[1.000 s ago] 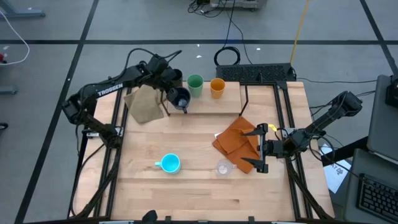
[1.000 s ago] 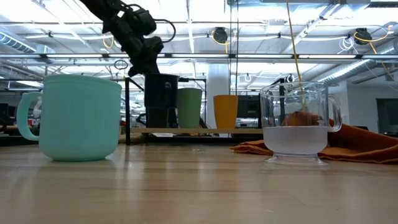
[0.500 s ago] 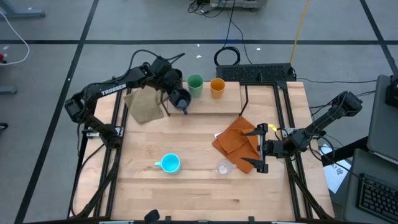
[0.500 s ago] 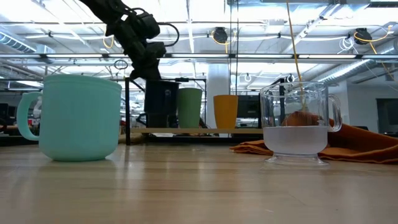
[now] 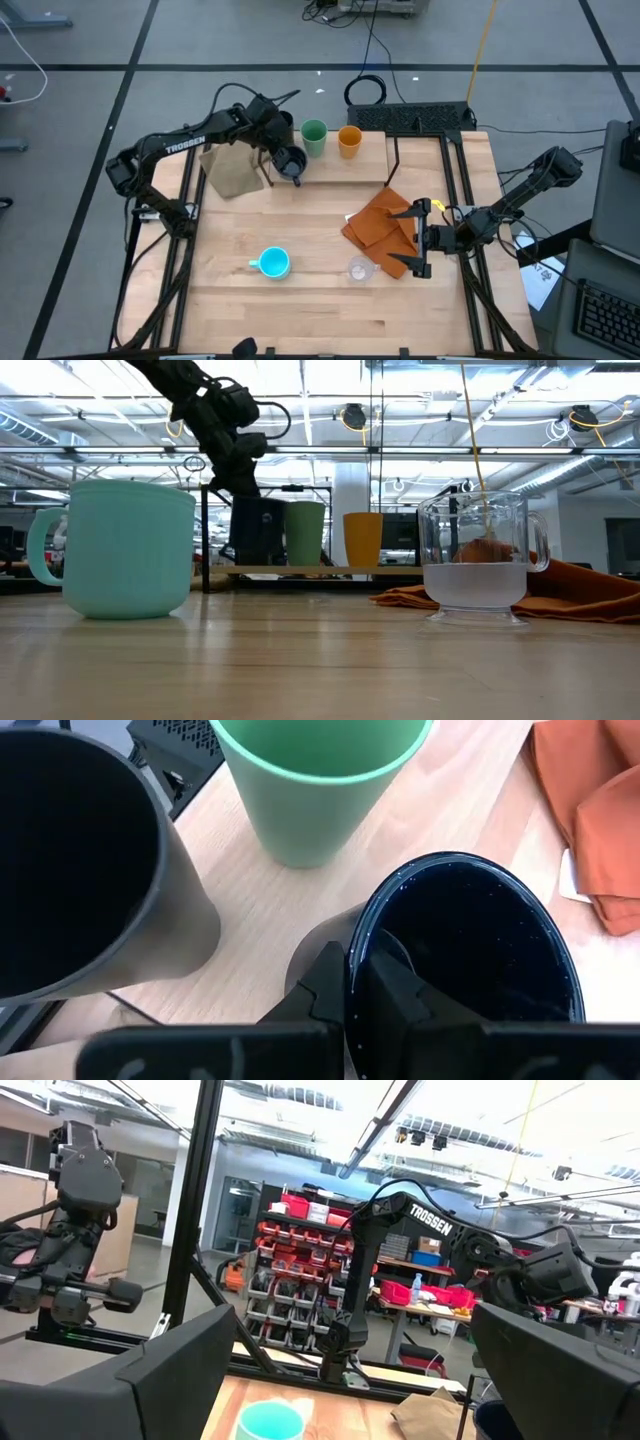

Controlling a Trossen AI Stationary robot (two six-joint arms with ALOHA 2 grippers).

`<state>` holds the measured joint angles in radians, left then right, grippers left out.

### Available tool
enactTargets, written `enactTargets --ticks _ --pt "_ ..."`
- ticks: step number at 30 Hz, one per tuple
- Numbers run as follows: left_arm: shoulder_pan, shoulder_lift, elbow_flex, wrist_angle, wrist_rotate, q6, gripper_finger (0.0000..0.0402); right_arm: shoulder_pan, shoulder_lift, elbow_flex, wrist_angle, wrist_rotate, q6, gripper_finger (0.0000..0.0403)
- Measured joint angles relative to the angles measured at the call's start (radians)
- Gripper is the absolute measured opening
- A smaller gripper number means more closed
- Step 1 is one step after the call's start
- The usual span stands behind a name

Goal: Stack small to large cups/mugs on shelf
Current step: Put the dark blue mug on the shelf

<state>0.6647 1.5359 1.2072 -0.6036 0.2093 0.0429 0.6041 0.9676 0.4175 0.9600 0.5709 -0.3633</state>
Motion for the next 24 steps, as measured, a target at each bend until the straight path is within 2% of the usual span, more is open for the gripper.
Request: enactTargets --ticks 16,24 --pt "0.003 0.002 -0.039 0.055 -0.008 -0.003 0.0018 0.0 0.0 0.0 0.0 0.0 -0.004 0.0393" --pt "0.005 0.002 -0.039 0.082 -0.009 -0.025 0.0051 0.0 0.0 0.0 0.0 0.0 -0.004 0.0393"
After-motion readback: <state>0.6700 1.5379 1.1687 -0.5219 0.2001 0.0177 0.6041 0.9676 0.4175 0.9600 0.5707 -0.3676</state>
